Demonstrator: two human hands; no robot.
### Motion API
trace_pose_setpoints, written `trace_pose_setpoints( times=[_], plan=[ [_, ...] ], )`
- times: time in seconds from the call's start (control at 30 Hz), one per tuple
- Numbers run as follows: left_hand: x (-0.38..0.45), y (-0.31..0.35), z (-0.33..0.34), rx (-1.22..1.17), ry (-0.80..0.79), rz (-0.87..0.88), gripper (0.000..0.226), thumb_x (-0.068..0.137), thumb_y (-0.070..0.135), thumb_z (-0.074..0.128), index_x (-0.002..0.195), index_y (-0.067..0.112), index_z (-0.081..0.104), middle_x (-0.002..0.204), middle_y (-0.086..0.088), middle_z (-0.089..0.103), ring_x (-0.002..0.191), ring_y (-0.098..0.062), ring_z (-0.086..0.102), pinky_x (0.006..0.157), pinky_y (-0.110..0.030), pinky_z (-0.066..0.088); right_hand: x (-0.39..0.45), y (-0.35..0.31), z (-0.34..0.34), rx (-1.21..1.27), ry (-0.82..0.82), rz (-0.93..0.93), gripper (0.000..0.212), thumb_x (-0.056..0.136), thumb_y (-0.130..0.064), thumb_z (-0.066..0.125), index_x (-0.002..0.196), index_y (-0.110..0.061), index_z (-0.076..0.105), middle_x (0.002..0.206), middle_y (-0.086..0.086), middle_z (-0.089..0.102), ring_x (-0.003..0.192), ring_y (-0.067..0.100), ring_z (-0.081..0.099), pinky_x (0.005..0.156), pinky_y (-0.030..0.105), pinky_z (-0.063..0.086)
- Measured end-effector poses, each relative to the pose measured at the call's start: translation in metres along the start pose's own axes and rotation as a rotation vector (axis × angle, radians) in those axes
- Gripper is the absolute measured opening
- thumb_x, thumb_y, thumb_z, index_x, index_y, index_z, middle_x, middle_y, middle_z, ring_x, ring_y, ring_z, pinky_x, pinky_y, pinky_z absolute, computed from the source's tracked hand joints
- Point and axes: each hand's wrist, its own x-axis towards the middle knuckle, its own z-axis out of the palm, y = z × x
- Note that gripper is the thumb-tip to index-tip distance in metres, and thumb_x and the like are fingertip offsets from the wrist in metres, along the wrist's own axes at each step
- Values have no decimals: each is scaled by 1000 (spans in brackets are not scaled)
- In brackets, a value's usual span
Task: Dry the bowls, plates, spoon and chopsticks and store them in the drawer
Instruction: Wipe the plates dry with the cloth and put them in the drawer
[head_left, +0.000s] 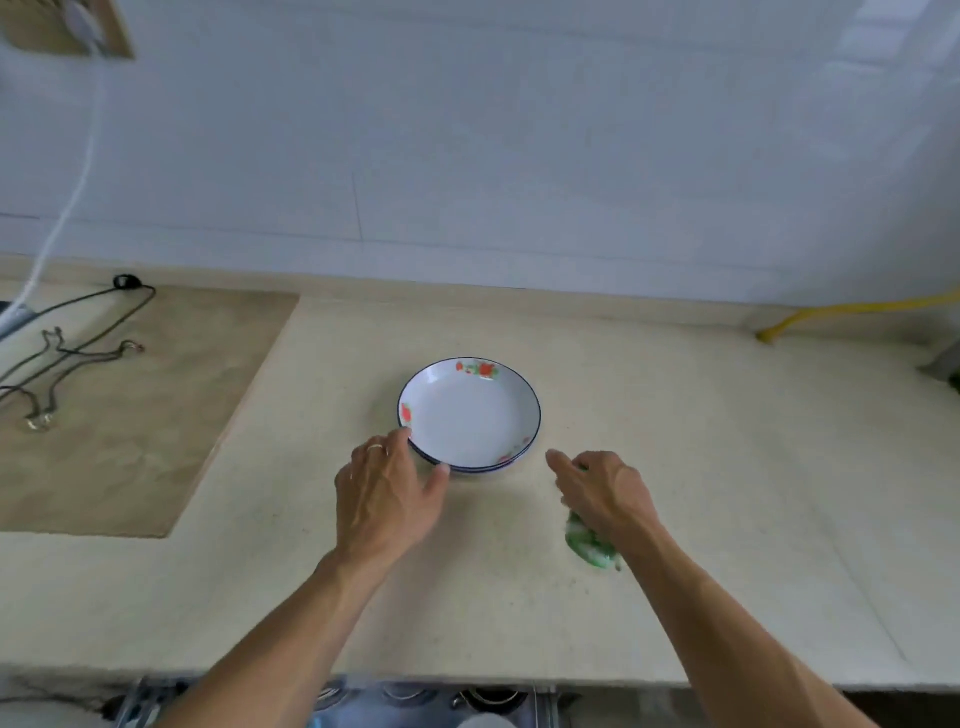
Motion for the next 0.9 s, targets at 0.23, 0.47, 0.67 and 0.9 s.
trace_pose_setpoints(
  times=[0.23, 0.47, 0.67, 0.9],
  plan=[
    [66, 8, 24, -65, -51, -178, 58, 90, 43, 62, 134, 10, 45, 127, -8, 48, 122, -28, 50, 91, -40, 47, 87, -11, 13, -54, -145, 8, 50, 93, -56, 51, 73, -11, 58, 71, 2, 58, 64, 18, 55, 55, 28, 37],
    [94, 7, 37, -121, -146, -333, 49, 83, 16, 67, 126, 5, 45, 128, -14, 42, 103, -37, 59, 77, -34, 43, 116, -17, 34, -157, -194, -35, 43, 84, -53, 66, 94, -12, 63, 79, 1, 61, 70, 16, 58, 52, 26, 39],
    [84, 16, 39, -109, -168, -376, 54, 82, 15, 71, 126, 3, 41, 131, -13, 38, 100, -37, 62, 71, -34, 46, 110, -19, 22, -239, -200, -20, 39, 84, -43, 66, 106, -12, 56, 85, 0, 55, 80, 21, 58, 59, 27, 43],
    [66, 28, 45, -99, -160, -397, 60, 78, 17, 74, 127, 5, 41, 129, -9, 39, 120, -30, 50, 77, -39, 50, 97, -9, 7, -307, -188, -10, 32, 85, -45, 66, 95, -17, 53, 80, -2, 56, 82, 21, 62, 65, 30, 48]
  ],
)
